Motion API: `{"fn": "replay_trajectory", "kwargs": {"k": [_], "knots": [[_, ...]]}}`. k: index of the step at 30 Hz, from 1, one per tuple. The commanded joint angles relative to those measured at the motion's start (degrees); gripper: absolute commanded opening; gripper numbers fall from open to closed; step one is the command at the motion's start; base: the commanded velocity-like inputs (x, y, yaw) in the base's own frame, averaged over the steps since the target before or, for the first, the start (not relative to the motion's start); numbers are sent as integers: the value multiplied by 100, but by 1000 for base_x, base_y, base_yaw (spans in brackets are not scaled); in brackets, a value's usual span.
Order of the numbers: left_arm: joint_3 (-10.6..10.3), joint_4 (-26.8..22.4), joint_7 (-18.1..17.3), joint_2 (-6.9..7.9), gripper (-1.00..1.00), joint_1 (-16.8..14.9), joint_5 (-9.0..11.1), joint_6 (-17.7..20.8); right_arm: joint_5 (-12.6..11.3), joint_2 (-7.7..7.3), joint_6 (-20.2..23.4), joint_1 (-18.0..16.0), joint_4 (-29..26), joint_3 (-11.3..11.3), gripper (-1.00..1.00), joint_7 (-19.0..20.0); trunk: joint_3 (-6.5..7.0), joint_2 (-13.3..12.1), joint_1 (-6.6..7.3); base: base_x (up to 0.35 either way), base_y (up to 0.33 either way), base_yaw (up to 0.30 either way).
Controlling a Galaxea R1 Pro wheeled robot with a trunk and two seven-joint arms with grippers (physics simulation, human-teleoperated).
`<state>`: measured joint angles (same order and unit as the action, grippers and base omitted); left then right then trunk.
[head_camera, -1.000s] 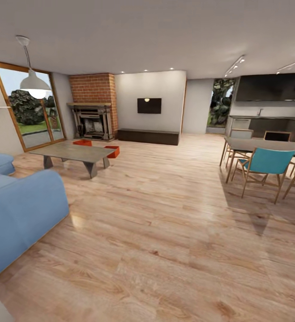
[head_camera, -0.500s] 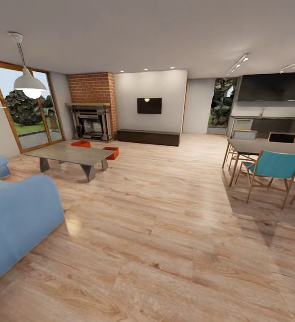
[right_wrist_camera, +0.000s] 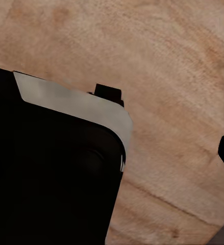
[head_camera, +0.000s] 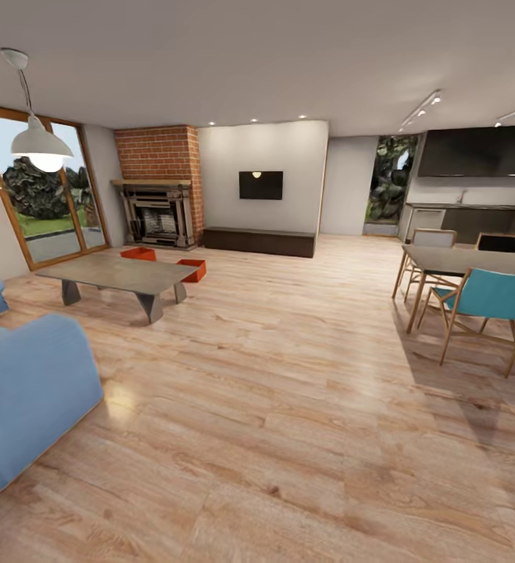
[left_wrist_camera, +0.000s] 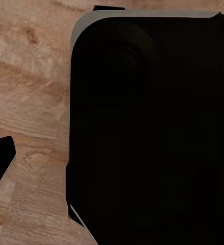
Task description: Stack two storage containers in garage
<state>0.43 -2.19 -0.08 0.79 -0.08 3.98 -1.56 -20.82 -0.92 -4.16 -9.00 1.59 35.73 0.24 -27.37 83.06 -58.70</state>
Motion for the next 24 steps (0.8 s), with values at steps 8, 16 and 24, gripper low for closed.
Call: {"fn": "replay_trajectory", "kwargs": {"k": [8,16,24], "knots": [[1,-1,-1,1,100,-1,42,-11,-52,-2,-32,-6,17,48,100,3,-5,2,-3,325,0,0],[1,-1,-1,2,100,-1,42,-11,-54,-7,-32,-6,17,48,100,3,-5,2,-3,325,0,0],[1,-1,-1,8,100,-1,42,-11,-54,-22,-32,-6,17,48,100,3,-5,2,-3,325,0,0]]}}
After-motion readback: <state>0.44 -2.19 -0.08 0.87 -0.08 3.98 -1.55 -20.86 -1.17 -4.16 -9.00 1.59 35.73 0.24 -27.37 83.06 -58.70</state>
